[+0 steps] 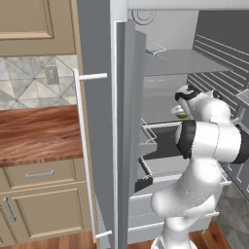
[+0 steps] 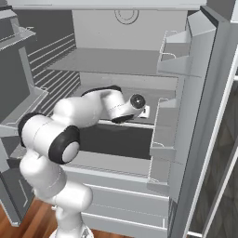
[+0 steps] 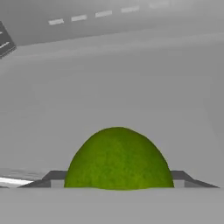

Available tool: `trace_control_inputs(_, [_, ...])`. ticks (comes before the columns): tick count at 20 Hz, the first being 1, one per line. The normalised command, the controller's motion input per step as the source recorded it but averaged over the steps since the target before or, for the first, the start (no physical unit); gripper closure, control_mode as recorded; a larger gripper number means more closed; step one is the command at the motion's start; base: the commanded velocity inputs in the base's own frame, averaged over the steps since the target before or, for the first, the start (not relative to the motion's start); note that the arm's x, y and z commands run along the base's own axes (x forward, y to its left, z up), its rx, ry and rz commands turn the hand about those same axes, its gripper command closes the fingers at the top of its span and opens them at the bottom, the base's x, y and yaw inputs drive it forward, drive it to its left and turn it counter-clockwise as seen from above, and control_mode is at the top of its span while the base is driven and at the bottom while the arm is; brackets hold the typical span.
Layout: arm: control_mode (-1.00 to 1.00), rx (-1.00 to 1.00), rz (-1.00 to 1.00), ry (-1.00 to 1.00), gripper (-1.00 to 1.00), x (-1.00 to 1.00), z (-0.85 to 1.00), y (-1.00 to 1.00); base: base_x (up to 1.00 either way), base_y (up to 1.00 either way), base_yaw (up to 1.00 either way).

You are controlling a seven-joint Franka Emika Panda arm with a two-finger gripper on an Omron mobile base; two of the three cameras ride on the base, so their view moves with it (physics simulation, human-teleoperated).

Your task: Grab the garlic and lime from the fridge, place them in the blender, close the lid, and turn on the blender to create a marinade.

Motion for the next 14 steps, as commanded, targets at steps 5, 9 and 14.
trace_control_inputs(5, [-1.0, 0.0, 0.0, -0.09, 1.0, -1.0, 0.62, 0.24, 0.0, 0.0, 0.0])
trace_control_inputs(9, [-1.0, 0.0, -0.01, 0.0, 1.0, -1.0, 0.95, 0.36, 0.0, 0.0, 0.0])
trace_control_inputs(14, [-1.0, 0.0, 0.0, 0.15, 1.0, -1.0, 1.0, 0.39, 0.0, 0.0, 0.0])
